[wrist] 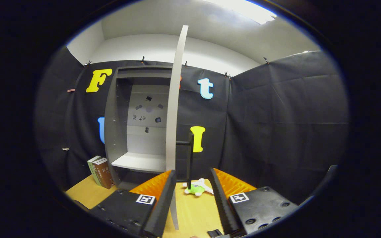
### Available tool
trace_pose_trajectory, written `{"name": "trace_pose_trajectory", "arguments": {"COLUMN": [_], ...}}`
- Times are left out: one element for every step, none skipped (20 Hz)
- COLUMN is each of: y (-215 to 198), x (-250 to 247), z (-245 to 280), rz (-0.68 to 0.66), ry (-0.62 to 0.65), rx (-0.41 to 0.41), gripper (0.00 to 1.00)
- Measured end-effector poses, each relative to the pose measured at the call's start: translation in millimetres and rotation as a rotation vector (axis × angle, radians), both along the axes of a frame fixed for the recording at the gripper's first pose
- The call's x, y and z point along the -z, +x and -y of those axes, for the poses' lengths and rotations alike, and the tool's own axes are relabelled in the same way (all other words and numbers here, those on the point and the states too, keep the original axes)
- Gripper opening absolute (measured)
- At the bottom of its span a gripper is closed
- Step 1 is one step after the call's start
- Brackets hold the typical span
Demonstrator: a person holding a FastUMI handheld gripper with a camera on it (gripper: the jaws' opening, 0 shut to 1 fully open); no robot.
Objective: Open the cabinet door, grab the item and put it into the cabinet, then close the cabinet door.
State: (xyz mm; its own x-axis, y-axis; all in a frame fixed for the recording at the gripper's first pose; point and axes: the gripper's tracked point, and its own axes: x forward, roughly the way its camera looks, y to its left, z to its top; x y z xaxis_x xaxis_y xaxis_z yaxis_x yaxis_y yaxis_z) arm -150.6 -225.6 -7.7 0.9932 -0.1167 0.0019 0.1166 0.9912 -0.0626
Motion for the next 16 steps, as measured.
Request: {"name": "trace_pose_trajectory", "arguments": {"y": [-6,-6,-10,-12,-13,-13,-14,-14,-12,-9,-6,-2,2,7,11,15], "x": [7,20,32,47,65,82,99,117,136,159,181,203,224,244,265,285], "z": [-9,-17,-24,-34,-44,-55,-67,-79,-91,-102,-111,-120,-127,-132,-139,-144], "rz": [-0.016,-0.041,-0.072,-0.106,-0.142,-0.177,-0.209,-0.246,-0.282,-0.335,-0.379,-0.424,-0.458,-0.492,-0.530,-0.564], "ry": [0.011,0.030,0.055,0.071,0.082,0.088,0.093,0.102,0.111,0.114,0.118,0.124,0.129,0.131,0.132,0.134], "rx": [-0.021,-0.040,-0.046,-0.061,-0.068,-0.086,-0.101,-0.125,-0.144,-0.159,-0.173,-0.187,-0.196,-0.200,-0.206,-0.206], "gripper": [0.77,0.87,0.96,0.96,0.96,0.96,0.97,0.97,0.97,0.97,0.97,0.97,0.98,0.97,0.98,0.98]}}
